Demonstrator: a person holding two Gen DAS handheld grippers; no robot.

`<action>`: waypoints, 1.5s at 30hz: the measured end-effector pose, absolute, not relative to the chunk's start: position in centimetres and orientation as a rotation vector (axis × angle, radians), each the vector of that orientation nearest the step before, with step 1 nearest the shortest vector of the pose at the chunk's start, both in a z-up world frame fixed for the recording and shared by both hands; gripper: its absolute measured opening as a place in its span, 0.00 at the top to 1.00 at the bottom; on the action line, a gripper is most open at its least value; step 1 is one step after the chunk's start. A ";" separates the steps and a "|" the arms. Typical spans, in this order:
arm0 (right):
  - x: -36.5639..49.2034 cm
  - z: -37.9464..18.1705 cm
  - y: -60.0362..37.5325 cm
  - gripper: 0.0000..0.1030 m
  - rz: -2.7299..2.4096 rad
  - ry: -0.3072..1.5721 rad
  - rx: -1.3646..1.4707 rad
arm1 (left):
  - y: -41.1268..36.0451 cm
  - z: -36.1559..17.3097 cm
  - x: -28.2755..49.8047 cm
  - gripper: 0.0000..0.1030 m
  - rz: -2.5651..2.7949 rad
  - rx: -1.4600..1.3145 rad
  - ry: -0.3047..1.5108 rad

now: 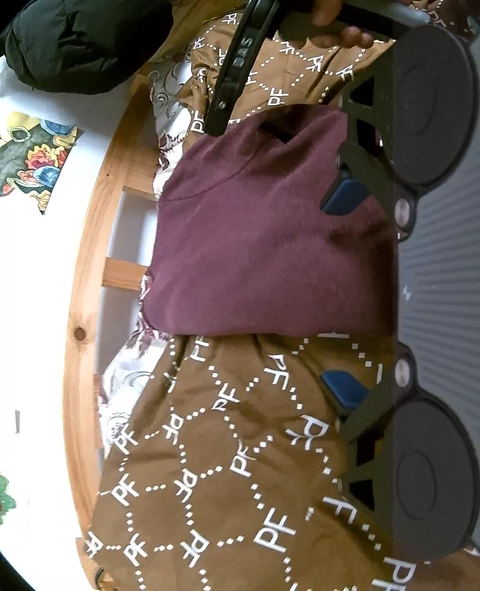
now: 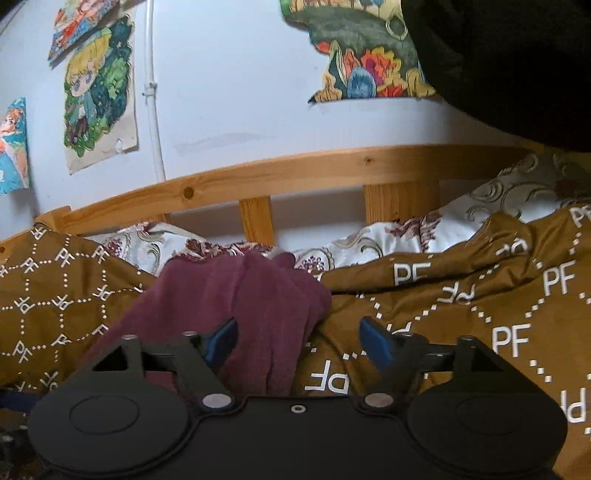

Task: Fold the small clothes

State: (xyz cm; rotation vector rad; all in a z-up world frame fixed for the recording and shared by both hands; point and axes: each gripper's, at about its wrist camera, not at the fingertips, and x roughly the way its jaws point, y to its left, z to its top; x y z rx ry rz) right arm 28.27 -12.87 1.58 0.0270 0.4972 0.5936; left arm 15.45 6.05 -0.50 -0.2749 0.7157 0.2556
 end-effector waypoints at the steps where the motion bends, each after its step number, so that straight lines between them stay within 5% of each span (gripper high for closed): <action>1: 27.9 1.9 -13.1 0.17 0.595 0.488 0.025 | 6.0 -0.3 15.3 0.04 0.260 -0.270 0.708; 7: 25.4 3.8 -15.0 0.01 0.592 0.421 0.020 | 5.2 1.3 14.2 0.01 0.269 -0.233 0.690; 25: 15.7 9.3 -21.2 0.01 0.529 0.302 0.078 | 2.2 7.9 7.1 0.01 0.307 -0.183 0.550; 45: 8.3 8.0 -23.6 0.01 0.567 0.416 0.040 | -0.2 5.0 1.5 0.01 0.317 -0.130 0.607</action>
